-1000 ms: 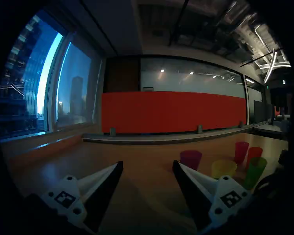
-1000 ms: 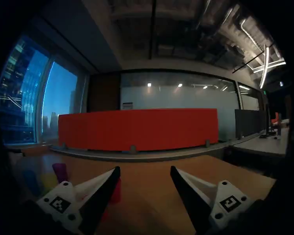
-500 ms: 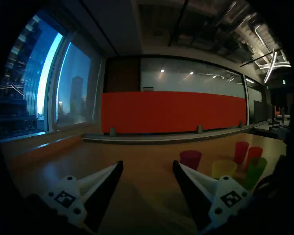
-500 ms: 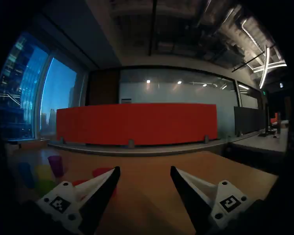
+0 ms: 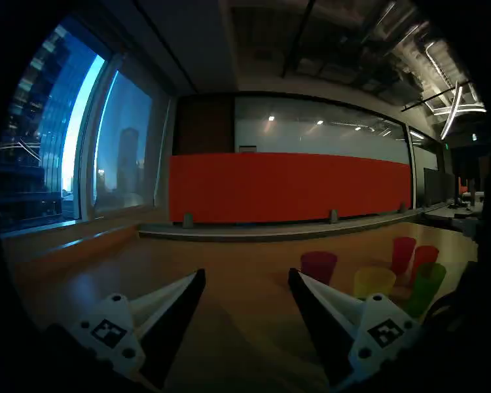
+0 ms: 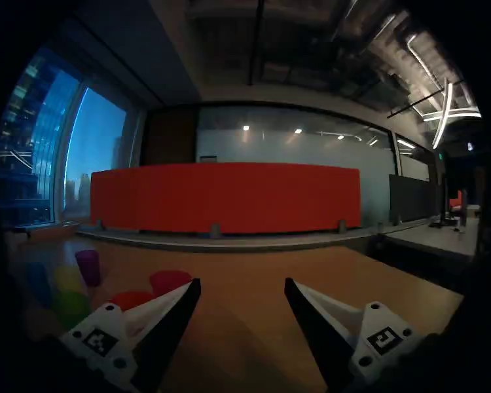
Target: Pour water
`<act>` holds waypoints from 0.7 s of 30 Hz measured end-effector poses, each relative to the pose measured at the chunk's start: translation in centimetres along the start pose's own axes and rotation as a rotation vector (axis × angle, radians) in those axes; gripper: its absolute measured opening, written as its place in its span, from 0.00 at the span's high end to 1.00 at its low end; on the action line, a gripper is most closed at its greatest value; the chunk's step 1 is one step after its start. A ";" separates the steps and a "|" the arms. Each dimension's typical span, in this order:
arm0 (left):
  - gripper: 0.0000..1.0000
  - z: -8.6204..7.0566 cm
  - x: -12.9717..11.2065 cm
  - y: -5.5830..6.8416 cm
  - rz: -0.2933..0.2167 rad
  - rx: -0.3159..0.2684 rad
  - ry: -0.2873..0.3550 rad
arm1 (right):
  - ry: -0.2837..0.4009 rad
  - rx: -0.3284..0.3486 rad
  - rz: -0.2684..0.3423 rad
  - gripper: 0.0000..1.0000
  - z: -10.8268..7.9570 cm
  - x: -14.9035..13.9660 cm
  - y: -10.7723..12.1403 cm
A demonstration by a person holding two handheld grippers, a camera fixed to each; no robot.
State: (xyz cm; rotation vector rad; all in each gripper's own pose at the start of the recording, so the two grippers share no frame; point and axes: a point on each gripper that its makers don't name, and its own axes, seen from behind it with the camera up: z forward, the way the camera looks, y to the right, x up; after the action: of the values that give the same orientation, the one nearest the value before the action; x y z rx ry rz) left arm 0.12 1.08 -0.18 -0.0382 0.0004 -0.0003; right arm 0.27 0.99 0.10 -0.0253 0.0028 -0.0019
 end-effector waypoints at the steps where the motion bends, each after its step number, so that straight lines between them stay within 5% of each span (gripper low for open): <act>1: 0.06 0.0 0.0 0.0 0.000 0.000 0.000 | 0.000 -0.001 0.000 0.01 0.0 0.0 0.0; 21: 0.06 0.0 0.0 0.0 0.000 0.000 0.000 | -0.003 0.003 0.001 0.01 0.0 -0.1 -0.3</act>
State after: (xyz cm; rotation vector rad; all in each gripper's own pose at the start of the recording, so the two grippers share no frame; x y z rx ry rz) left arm 0.13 1.08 -0.20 -0.0381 0.0004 -0.0003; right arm 0.18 0.74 0.13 -0.0226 0.0001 -0.0010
